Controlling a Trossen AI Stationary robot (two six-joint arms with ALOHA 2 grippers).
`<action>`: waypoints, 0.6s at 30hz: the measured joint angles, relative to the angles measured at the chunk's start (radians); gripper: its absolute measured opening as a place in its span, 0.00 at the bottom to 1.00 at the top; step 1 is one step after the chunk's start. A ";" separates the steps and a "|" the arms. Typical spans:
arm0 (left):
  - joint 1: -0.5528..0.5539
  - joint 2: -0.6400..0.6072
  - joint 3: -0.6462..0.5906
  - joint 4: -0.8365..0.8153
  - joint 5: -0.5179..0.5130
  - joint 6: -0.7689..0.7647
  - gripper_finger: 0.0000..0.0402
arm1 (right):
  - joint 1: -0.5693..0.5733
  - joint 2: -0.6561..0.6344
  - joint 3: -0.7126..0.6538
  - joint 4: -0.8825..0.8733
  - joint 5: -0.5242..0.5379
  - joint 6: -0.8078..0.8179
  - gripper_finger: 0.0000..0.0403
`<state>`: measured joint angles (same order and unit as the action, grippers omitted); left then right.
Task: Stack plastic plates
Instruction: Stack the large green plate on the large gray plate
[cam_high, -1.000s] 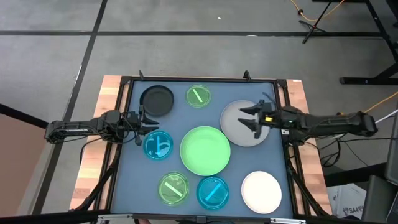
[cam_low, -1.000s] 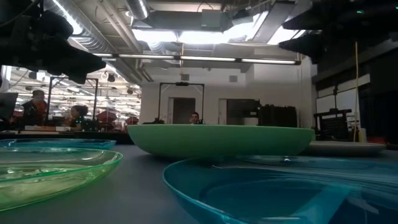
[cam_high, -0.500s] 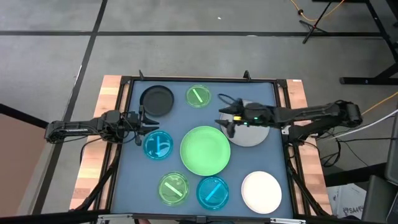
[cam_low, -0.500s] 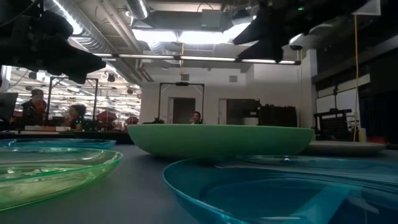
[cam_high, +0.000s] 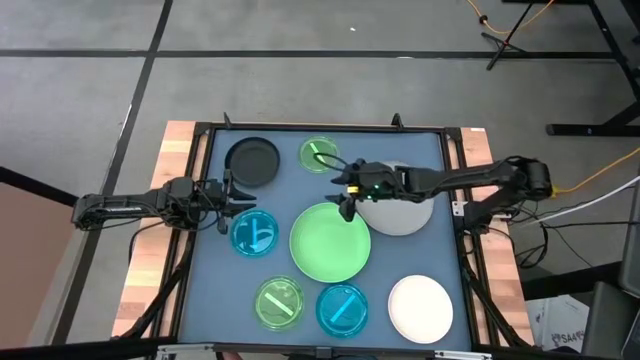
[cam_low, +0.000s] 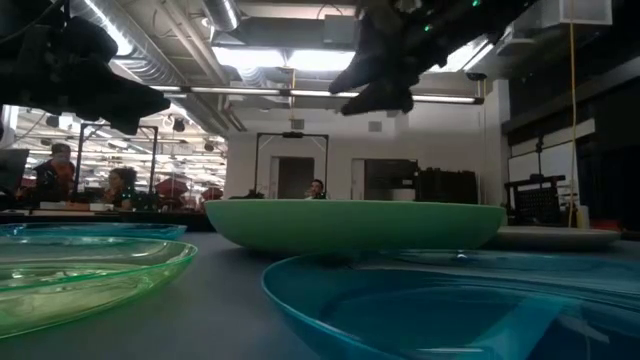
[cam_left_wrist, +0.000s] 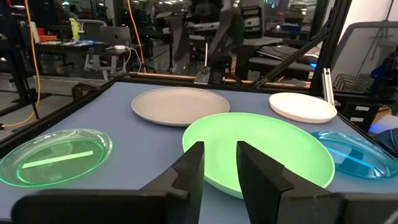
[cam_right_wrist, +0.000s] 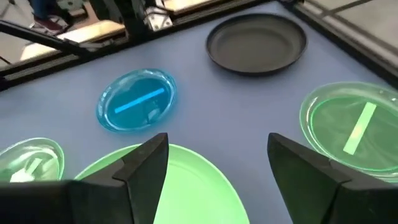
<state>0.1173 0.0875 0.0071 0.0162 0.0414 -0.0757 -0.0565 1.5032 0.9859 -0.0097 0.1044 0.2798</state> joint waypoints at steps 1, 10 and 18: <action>0.000 0.000 0.000 0.000 0.000 0.000 0.22 | -0.010 0.010 0.001 -0.003 -0.018 0.000 0.66; 0.000 0.000 0.000 0.000 0.000 0.000 0.22 | -0.085 0.100 0.004 -0.018 -0.137 0.000 0.66; 0.000 0.000 0.000 0.000 0.000 0.000 0.22 | -0.103 0.182 0.004 -0.024 -0.175 0.000 0.66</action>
<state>0.1173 0.0875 0.0071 0.0162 0.0414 -0.0757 -0.1595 1.6850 0.9901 -0.0336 -0.0708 0.2798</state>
